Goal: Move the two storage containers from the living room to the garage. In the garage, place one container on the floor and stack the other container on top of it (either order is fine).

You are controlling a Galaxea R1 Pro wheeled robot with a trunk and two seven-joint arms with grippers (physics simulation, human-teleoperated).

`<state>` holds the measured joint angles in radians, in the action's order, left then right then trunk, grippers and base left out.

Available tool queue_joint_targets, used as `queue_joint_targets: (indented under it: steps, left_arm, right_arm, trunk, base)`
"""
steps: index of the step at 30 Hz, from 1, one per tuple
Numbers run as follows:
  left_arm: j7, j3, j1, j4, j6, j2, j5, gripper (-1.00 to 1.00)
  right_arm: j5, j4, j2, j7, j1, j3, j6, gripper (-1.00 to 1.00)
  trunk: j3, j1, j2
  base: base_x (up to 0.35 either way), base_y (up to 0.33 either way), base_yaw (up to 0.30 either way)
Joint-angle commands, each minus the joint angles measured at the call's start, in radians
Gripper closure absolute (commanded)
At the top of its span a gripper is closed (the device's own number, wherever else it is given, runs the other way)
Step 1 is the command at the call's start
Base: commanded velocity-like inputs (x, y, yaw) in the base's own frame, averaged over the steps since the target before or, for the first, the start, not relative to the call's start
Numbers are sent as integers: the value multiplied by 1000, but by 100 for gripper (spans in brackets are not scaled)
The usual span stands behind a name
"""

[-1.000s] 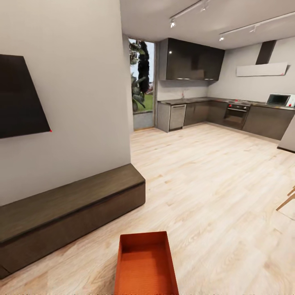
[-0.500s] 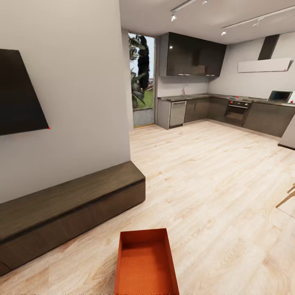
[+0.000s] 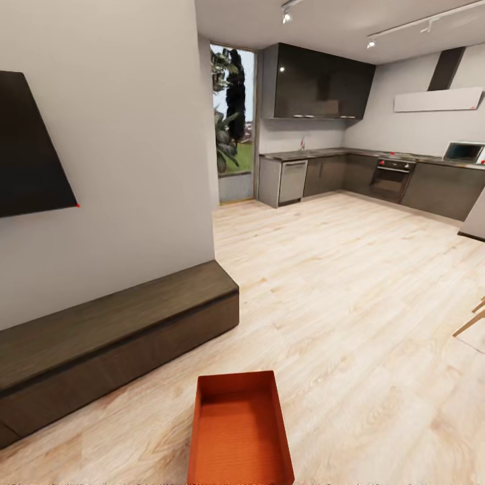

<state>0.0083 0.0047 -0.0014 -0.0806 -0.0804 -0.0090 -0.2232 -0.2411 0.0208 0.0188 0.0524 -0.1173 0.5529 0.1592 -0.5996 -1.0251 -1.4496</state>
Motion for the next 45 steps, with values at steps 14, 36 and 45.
queue_joint_targets:
  steps: [14, 36, 45]
  left_arm:
    - [1, 0, 0, 0, -2, 0, -5, -100]
    - [1, 0, 0, 0, -2, 0, -5, -100]
    - [1, 0, 0, -1, -2, 0, -5, -100]
  right_arm:
    - [-9, 2, 0, 1, -1, 9, 5, -100]
    - [-7, 2, -1, 1, -1, 9, 5, -100]
    - [-8, 2, -1, 1, -1, 9, 5, -100]
  trunk:
    - [-23, 0, 0]
    - [-58, 0, 0]
    - [-72, 0, 0]
  base:
    - [0, 0, 0]
    - [0, 0, 0]
    - [0, 0, 0]
